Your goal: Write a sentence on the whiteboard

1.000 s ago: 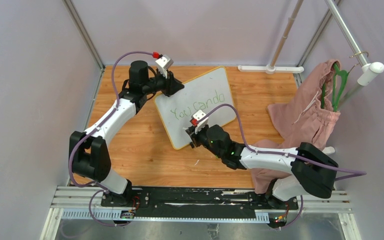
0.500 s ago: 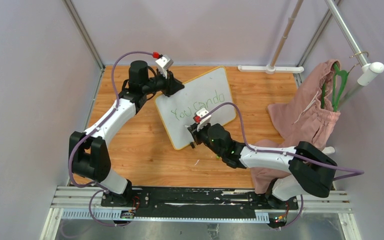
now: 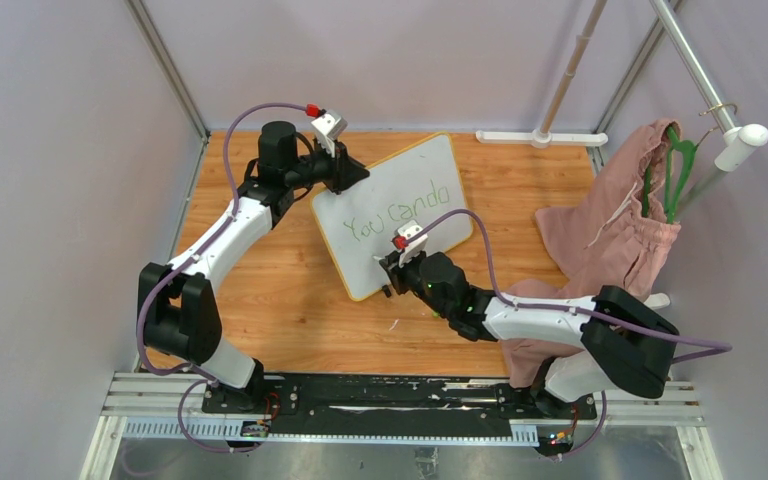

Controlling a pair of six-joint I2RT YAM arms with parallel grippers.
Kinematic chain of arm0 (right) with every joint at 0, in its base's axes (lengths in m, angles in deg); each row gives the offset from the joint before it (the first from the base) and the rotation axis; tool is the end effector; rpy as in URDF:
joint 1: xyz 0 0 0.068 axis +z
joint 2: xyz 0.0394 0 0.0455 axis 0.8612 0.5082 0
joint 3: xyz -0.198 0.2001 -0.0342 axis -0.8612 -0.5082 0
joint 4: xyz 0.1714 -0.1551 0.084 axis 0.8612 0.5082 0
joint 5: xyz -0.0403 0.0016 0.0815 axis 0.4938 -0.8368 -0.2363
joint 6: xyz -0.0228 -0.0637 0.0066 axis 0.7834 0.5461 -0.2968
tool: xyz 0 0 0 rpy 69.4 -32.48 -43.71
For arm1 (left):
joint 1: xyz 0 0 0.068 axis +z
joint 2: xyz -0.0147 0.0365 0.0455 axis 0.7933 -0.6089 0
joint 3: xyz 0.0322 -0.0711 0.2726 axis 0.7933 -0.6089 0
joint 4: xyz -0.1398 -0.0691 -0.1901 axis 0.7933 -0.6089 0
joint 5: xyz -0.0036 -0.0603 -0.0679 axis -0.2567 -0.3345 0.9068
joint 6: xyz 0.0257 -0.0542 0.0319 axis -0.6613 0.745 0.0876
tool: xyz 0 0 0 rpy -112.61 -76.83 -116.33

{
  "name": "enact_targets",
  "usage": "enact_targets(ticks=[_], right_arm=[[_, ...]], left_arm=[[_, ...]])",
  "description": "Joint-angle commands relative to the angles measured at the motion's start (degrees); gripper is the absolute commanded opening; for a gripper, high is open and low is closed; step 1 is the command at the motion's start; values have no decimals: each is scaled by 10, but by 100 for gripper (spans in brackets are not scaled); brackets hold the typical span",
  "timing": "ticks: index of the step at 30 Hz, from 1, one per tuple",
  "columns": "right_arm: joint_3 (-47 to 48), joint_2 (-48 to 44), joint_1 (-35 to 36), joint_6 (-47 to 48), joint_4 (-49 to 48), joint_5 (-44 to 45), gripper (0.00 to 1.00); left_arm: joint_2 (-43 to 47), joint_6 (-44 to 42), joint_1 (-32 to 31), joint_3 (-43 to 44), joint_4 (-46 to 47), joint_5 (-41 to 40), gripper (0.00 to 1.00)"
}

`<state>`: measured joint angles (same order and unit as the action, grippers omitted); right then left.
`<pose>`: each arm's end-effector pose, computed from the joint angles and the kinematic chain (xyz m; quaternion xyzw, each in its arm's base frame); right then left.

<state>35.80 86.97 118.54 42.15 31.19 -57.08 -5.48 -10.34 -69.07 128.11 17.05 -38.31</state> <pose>0.1671 0.2511 0.2517 -0.2481 0.6994 0.2763 0.6107 0.3320 -0.1352 0.3423 0.2995 0.7158 -0.3583 0.5192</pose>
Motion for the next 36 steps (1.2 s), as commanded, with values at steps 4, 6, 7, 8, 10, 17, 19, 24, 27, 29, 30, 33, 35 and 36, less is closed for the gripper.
enact_targets(ticks=[4,6,7,8,10,17,19,24,27,29,30,33,35,36], right_arm=[[-9,-5,-7,-9,-13,16,0],[-11,-2,-7,-11,-9,15,0],[-12,-1,-7,-14,-9,13,0],[-14,0,-6,-15,-8,11,0],[-18,1,-6,-19,-7,11,0],[-34,1,-7,-30,-3,7,0],[-38,4,-6,-34,-3,4,0],[-41,8,-6,-36,0,2,0],[-45,6,-7,-40,-2,0,0],[-48,2,-6,-41,-7,0,0],[-46,1,-6,-39,-5,0,0],[-37,5,-6,-36,14,0,0],[-39,8,-6,-38,14,-1,0],[-41,9,-7,-40,13,-1,0]], left_arm=[[-4,2,-14,-18,-33,6,13],[-4,1,-14,-18,-33,6,12],[-4,1,-15,-17,-33,6,12],[-5,2,-15,-17,-33,7,12],[-5,2,-15,-17,-33,7,12],[-6,3,-15,-16,-33,8,11],[-6,3,-15,-17,-33,8,11],[-6,3,-15,-17,-33,7,10],[-7,3,-15,-16,-33,8,10],[-7,2,-15,-16,-33,8,10],[-7,3,-15,-17,-33,8,9],[-7,3,-15,-15,-33,8,9],[-6,3,-15,-16,-33,8,8],[-6,3,-15,-17,-33,8,8]])
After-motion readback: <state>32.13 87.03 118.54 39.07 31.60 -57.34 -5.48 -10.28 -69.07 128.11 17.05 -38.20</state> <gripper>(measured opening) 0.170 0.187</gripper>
